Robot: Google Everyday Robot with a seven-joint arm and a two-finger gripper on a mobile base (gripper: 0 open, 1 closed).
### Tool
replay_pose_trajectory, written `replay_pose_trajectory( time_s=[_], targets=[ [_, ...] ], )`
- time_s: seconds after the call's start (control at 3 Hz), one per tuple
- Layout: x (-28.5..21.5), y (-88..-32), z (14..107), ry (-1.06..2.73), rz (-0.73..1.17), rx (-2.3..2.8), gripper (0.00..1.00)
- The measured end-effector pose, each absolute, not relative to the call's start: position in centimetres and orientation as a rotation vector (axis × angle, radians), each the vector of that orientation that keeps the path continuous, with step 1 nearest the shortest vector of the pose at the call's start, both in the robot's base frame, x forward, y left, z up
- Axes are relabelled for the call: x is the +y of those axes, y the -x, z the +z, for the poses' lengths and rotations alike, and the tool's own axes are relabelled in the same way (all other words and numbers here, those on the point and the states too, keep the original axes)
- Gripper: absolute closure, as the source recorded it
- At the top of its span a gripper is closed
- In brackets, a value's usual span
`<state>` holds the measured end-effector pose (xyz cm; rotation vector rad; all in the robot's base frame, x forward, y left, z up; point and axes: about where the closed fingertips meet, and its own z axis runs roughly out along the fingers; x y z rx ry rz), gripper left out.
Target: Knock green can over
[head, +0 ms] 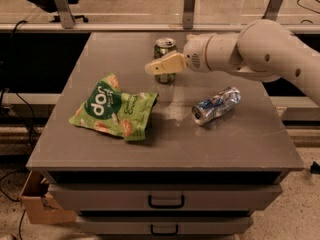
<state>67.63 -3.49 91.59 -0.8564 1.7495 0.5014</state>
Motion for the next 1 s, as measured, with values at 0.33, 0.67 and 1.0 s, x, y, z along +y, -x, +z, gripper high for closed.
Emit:
replay_pose_trajectory(
  time_s=[0.33,0.67,1.0],
  targets=[
    [-2.6,-68.4,91.1,0.811,0.497,1.764,0.16],
    [-2.1,-68.9,90.7,0.782,0.502,1.772,0.41],
    [-2.8,-69.5,90.8,0.766,0.493,1.767,0.63]
  ],
)
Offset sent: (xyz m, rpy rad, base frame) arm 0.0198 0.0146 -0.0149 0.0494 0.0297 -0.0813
